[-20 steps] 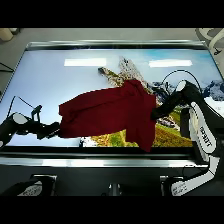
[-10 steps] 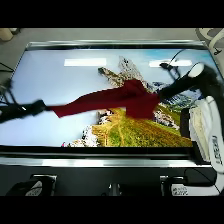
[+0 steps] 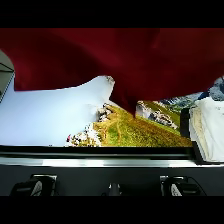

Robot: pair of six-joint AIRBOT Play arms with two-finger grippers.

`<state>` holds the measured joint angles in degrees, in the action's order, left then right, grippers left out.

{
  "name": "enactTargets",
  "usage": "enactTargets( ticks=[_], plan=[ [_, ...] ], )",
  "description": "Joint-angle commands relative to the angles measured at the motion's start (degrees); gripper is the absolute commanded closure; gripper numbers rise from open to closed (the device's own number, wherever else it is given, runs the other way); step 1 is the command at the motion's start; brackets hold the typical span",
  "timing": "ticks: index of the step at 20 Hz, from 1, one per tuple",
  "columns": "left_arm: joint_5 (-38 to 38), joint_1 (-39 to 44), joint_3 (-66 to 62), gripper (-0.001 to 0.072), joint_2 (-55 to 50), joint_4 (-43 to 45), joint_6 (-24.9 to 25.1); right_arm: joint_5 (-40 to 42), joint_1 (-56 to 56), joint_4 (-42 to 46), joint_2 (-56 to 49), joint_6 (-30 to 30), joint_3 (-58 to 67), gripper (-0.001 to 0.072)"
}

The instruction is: Fold the shirts.

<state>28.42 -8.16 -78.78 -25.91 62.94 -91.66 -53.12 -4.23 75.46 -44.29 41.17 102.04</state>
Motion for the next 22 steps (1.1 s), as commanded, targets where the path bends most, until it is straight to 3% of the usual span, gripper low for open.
enactTargets(
  ticks=[1,5,7,10,13,17,19,22],
  plan=[
    [0.07,0.02,-1.9,0.0683,2.25,0.09,-1.55,1.97,-0.02,5.84,6.51,2.73,0.57,0.0696],
    [1.33,0.02,-1.88,0.0683,0.31,1.46,-4.44,-1.57,-0.02,6.05,5.4,2.73,0.55,0.0695],
    [7.48,0.02,-1.86,0.0682,-2.25,3.67,-4.44,-5.57,-0.02,6.47,3.3,2.58,0.55,0.0695],
    [21.22,0.02,0.7,0.0682,-9.18,3.93,-3.56,-20.92,-0.02,7.91,-4.02,2.73,-0.04,0.0696],
    [26.16,0.04,8.02,0.0681,-17.68,4.17,-1.14,-28.41,-0.02,6.29,-14.23,6.47,-5.25,0.0696],
    [23.47,-0.09,15.45,0.0681,-31.08,4.17,3.43,-17.9,0.17,5.31,-29.05,10.75,-13.75,0.0696],
    [21.97,-0.04,15.41,0.0682,-37.33,3.98,3.41,-13.2,0.63,0.68,-36.0,14.86,-13.77,0.0696],
    [17.18,-0.13,15.37,0.0681,-43.17,3.98,3.41,-4.28,3.69,-2.93,-42.71,15.37,-13.77,0.0696]
  ],
)
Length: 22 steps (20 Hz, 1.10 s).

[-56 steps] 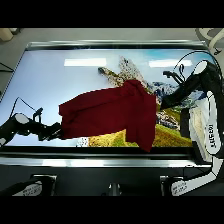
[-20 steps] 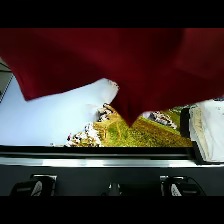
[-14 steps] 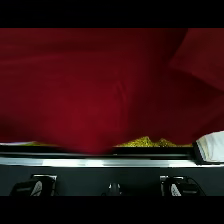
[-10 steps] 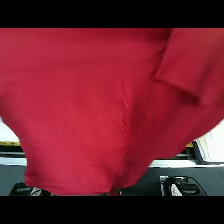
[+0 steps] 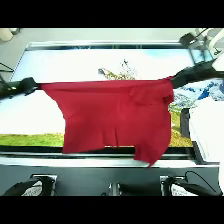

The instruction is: Fold the shirts.

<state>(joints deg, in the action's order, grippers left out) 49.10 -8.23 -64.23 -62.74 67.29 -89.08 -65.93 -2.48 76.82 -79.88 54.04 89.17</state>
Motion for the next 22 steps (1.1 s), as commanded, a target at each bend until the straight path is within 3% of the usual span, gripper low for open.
enactTargets(
  ticks=[1,4,7,8,9,10,11,12,13,16,17,18,19,20,22],
  plan=[
    [-5.09,-0.28,0.52,0.0681,-7.52,-0.39,0.81,11.67,3.08,-4.26,-8.66,2.49,-0.9,0.0695],
    [-8.02,-0.87,-0.96,0.0681,-10.6,-0.42,0.81,19.65,5.01,-4.72,-12.26,2.91,-0.9,0.0695],
    [-5.62,-0.61,-1.09,0.0681,-14.08,-0.48,0.57,19.37,5.55,-7.04,-14.93,4.66,-0.9,0.0688],
    [-3.06,-0.46,-1.11,0.0681,-15.67,-1.49,0.57,18.01,5.55,-7.32,-15.37,4.66,-0.9,0.0565],
    [0.74,-0.5,-1.16,0.0673,-17.0,-3.28,0.63,16.37,5.55,-6.91,-15.39,4.55,-0.9,0.035],
    [5.01,-0.7,-1.46,0.0581,-17.7,-3.76,0.63,14.08,5.22,-5.86,-15.04,4.26,-0.48,0.0249],
    [9.77,-1.33,-2.03,0.0372,-17.84,-3.19,0.79,10.43,4.57,-3.76,-14.36,4.2,0.35,0.0246],
    [15.19,-2.56,-2.8,0.016,-17.77,-2.25,0.83,6.47,3.58,-1.38,-13.42,4.17,1.11,0.0196],
    [21.31,-4.39,-3.32,0.0122,-17.59,-1.14,0.83,1.7,2.16,2.23,-12.13,4.17,1.36,0.0145],
    [32.5,-8.59,1.25,0.0131,-15.21,1.84,2.23,-14.14,-4.7,8.76,-10.97,3.67,0.57,0.0185],
    [32.41,-9.25,5.22,0.0141,-13.38,1.92,2.6,-17.38,-7.45,8.48,-10.95,5.49,-0.94,0.0189],
    [31.43,-9.31,9.68,0.0242,-11.39,1.88,3.5,-19.74,-9.6,8.22,-10.95,6.27,-2.69,0.0238],
    [29.94,-9.11,13.7,0.0261,-9.77,1.36,3.91,-21.22,-11.13,7.78,-10.78,6.32,-4.85,0.0272],
    [28.7,-8.87,17.16,0.026,-8.63,0.57,4.63,-21.75,-11.87,7.04,-10.43,5.86,-6.71,0.0307],
    [26.88,-8.7,22.32,0.022,-8.09,-1.81,6.73,-20.81,-12.15,4.57,-9.05,5.22,-9.6,0.0307]
  ],
)
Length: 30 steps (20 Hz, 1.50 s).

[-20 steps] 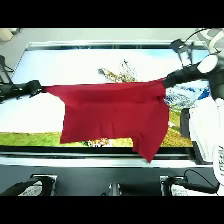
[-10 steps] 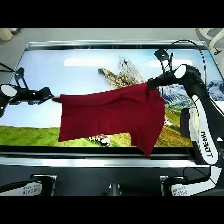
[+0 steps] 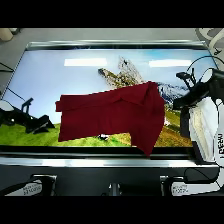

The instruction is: Fold the shirts.

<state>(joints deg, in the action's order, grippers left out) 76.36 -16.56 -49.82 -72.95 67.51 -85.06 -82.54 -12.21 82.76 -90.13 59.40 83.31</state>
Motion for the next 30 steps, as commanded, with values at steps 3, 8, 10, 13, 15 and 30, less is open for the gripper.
enactTargets(
  ticks=[3,8,10,13,15,30],
  plan=[
    [-4.7,-0.2,11.63,0.0219,2.01,-3.98,2.82,-2.93,-1.73,-2.8,2.01,-0.37,-4.57,0.0306],
    [-10.16,2.1,14.21,0.0226,1.81,-7.15,2.58,-2.54,-1.51,-2.82,1.99,-0.76,-4.59,0.0306],
    [-11.93,3.13,14.19,0.0242,1.79,-7.19,2.43,-2.56,-1.51,-2.82,1.99,-1.22,-4.59,0.0307],
    [-15.28,4.24,14.21,0.0336,1.79,-7.17,-0.63,-2.58,-1.51,-2.82,1.99,-1.62,-4.63,0.0307],
    [-16.04,4.94,14.19,0.0568,1.79,-7.41,-1.29,-2.58,-1.51,-3.15,2.01,-1.7,-5.25,0.0306],
    [-13.38,6.99,14.01,0.0681,4.7,-8.02,1.31,12.13,-1.51,-17.2,-0.22,-6.05,-20.65,0.0342]
  ],
)
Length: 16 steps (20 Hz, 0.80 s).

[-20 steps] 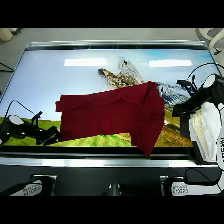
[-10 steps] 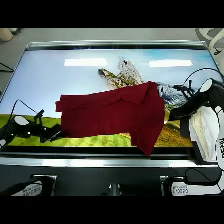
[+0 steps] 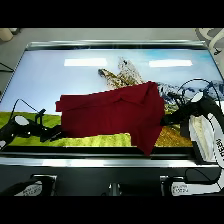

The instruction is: Fold the shirts.

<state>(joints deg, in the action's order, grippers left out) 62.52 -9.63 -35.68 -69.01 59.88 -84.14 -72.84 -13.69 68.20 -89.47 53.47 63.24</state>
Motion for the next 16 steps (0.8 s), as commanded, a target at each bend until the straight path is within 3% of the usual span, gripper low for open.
enactTargets(
  ticks=[1,4,10,13,16],
  plan=[
    [0.46,0.07,-0.2,0.0682,0.9,-0.48,0.39,2.64,-0.02,-3.39,-1.36,0.02,-0.59,0.0384],
    [0.48,0.07,-0.42,0.0681,1.66,-0.59,0.39,3.72,-0.02,-3.74,-1.75,0.04,-0.57,0.0696],
    [5.09,-0.04,-13.79,0.0682,8.85,-0.48,1.84,-0.11,-0.13,-4.72,5.99,-7.52,8.59,0.07],
    [3.04,-0.04,-32.3,0.0683,16.94,-0.33,1.01,5.55,-0.13,-4.44,19.12,-14.47,21.33,0.0699],
    [-6.99,-0.04,-55.19,0.0683,23.23,0.55,1.03,15.87,-0.13,-3.28,33.68,-15.39,35.78,0.0698]
  ],
)
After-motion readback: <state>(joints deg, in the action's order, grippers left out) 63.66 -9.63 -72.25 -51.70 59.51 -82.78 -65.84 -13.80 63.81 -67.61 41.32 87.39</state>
